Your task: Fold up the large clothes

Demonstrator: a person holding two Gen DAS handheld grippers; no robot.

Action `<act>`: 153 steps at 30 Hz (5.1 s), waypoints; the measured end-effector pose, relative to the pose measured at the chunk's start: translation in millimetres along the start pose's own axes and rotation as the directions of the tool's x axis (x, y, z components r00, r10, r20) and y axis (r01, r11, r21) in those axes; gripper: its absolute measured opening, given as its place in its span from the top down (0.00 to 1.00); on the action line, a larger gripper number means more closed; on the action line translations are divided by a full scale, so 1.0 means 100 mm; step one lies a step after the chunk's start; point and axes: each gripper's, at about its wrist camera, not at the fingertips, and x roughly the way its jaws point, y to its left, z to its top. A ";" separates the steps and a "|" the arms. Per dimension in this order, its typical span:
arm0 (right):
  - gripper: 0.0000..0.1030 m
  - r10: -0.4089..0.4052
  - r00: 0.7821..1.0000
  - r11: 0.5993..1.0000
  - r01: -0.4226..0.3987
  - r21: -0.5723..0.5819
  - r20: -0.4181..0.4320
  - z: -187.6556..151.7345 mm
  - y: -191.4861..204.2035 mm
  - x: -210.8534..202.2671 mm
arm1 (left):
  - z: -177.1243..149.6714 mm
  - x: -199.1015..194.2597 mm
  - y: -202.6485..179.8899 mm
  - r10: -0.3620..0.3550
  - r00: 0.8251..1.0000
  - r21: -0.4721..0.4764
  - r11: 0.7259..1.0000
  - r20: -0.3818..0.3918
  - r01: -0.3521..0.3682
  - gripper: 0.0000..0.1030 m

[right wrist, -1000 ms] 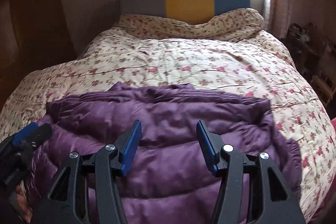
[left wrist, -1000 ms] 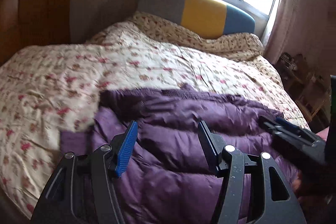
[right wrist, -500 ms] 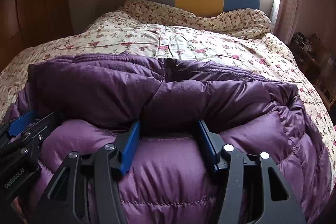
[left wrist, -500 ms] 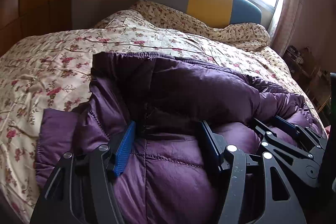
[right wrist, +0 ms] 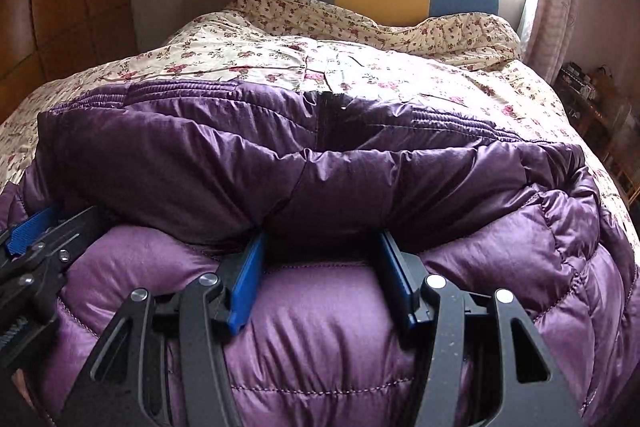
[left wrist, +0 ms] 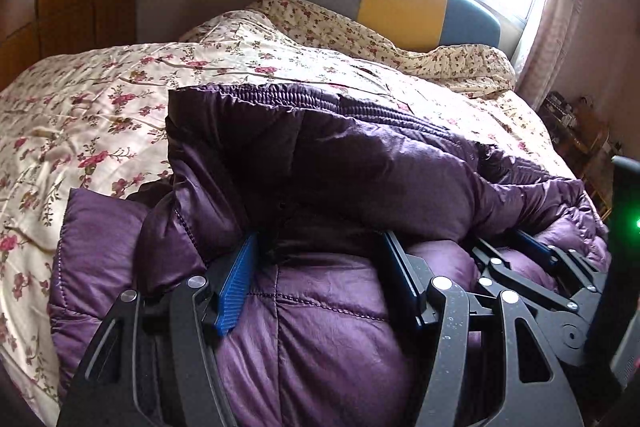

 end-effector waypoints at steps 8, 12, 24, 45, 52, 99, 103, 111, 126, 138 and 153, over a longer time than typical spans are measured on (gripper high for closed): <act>0.46 0.030 0.999 0.999 -0.030 0.018 -0.013 0.05 -0.05 -0.02 | -0.01 -0.39 0.11 0.007 1.000 -0.032 0.999 0.017 -0.007 0.32; 0.42 0.044 0.999 0.999 -0.044 0.027 -0.012 0.06 -0.09 -0.09 | -0.06 -0.67 0.39 0.018 0.999 -0.099 0.995 0.047 -0.013 0.32; 0.57 0.081 0.996 0.996 -0.081 0.031 0.027 -0.01 -0.19 -0.62 | -0.32 -0.89 1.20 0.001 1.000 -0.276 0.961 -0.013 -0.005 0.32; 0.81 0.152 0.987 0.988 -0.152 0.007 -0.059 -0.57 -0.16 -1.05 | -0.56 -0.82 1.30 -0.184 0.983 -0.411 0.897 -0.014 0.163 0.32; 0.81 0.110 0.989 0.993 -0.114 -0.035 -0.097 -0.70 -0.07 -0.86 | -0.60 -0.81 1.35 -0.278 0.960 -0.444 0.859 0.012 0.254 0.32; 0.83 0.068 0.995 0.996 -0.072 -0.049 -0.079 -0.65 -0.82 -1.30 | 0.33 -0.91 -1.23 -0.632 0.766 -0.093 0.775 -0.117 0.625 0.78; 0.82 -0.033 0.996 0.999 0.030 -0.030 -0.079 -0.67 -1.21 -1.42 | 0.31 -0.84 -1.45 -0.617 0.772 -0.070 0.786 -0.153 0.614 0.78; 0.78 -0.213 0.970 0.977 0.213 -0.012 -0.116 -0.74 -2.01 -1.41 | 0.21 -0.58 -1.97 -0.559 0.793 -0.025 0.821 -0.243 0.571 0.77; 0.69 -0.280 0.935 0.960 0.274 -0.060 -0.216 -0.98 -2.60 -1.11 | -0.10 -0.04 -2.81 -0.436 0.822 0.071 0.868 -0.366 0.492 0.67; 0.61 -0.272 0.939 0.962 0.264 -0.066 -0.209 -0.94 -2.49 -1.16 | 0.35 -0.93 -2.39 -0.612 0.761 0.035 0.774 -0.216 0.632 0.28; 0.56 -0.248 0.960 0.965 0.233 -0.123 -0.126 -0.66 -2.07 -1.50 | -0.09 -0.68 -0.70 -0.306 0.934 -0.123 0.950 -0.185 0.287 0.27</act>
